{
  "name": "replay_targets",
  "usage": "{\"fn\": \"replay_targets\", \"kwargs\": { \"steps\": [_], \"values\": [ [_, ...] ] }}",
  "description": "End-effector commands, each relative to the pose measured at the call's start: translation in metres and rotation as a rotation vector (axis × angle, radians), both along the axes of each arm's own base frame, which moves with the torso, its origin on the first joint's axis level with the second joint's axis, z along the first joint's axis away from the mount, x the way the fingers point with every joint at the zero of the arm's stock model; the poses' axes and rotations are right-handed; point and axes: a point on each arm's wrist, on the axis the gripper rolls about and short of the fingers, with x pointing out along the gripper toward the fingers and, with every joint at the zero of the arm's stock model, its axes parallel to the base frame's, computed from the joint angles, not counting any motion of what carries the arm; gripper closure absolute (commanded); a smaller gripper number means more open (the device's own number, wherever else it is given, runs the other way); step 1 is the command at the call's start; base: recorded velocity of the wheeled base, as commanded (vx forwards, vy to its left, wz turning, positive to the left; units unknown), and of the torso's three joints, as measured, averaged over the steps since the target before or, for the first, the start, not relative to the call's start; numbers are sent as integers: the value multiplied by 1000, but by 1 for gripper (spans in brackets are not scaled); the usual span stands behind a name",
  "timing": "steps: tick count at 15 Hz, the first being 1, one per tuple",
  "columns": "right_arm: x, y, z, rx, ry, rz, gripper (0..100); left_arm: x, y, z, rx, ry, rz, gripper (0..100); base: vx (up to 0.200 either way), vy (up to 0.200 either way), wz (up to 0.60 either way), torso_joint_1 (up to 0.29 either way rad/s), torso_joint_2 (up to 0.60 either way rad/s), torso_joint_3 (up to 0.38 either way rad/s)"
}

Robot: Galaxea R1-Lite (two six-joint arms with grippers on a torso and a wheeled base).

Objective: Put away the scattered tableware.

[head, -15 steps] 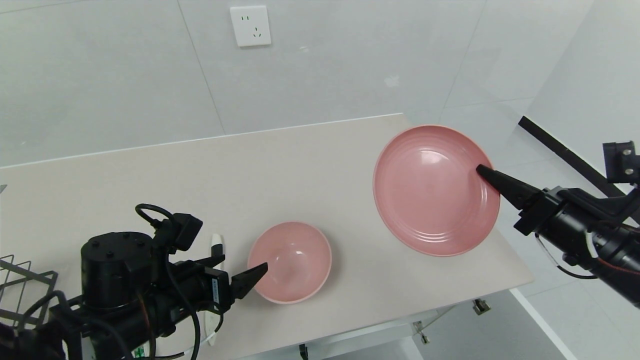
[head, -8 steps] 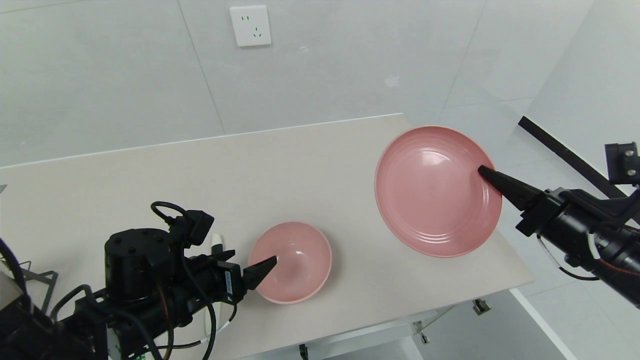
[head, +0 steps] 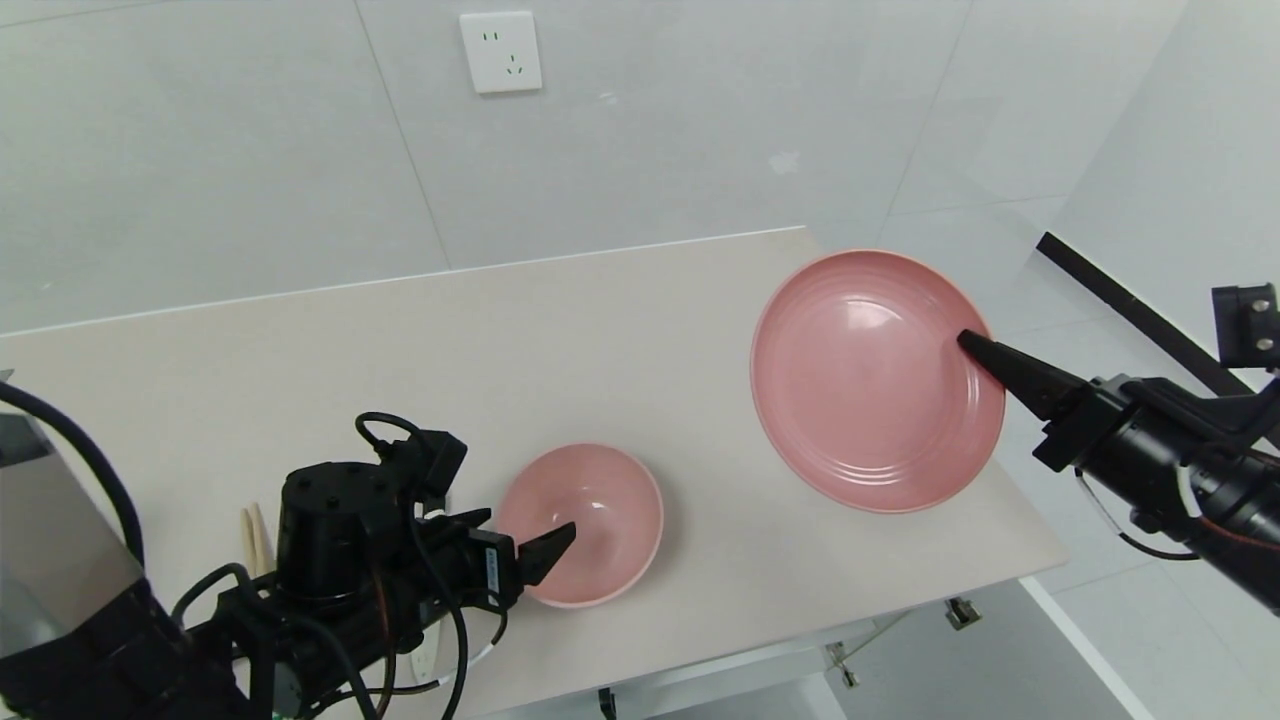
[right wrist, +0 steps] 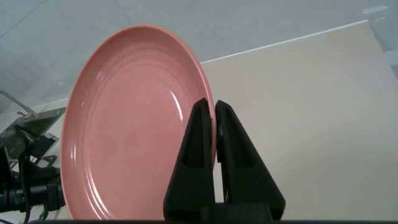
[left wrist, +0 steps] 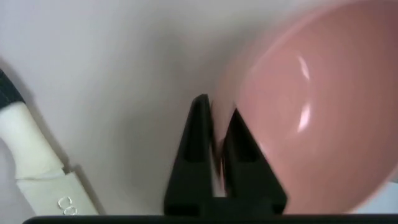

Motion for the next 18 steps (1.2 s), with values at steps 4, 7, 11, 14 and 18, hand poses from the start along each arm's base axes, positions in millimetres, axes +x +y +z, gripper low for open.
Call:
{"fn": "replay_targets", "kwargs": {
  "steps": [4,7,11,14,18],
  "values": [
    [0,0,0,1,-2,-2,100,0,-1,-8,14,27,-3,100,0,0,0,0,0,0],
    [1,0,1,2,-3,-1,100,-6,7,19,-66,-98,13,100,0,0,0,0,0,0],
    [4,2,1,0,-9,3,100,-33,27,52,-161,-200,35,100,0,0,0,0,0,0],
    [6,4,1,0,-9,6,100,-34,39,69,-263,-229,104,100,0,0,0,0,0,0],
    [10,9,6,6,-34,21,100,-22,72,70,-252,-253,266,100,0,0,0,0,0,0]
  ]
}}
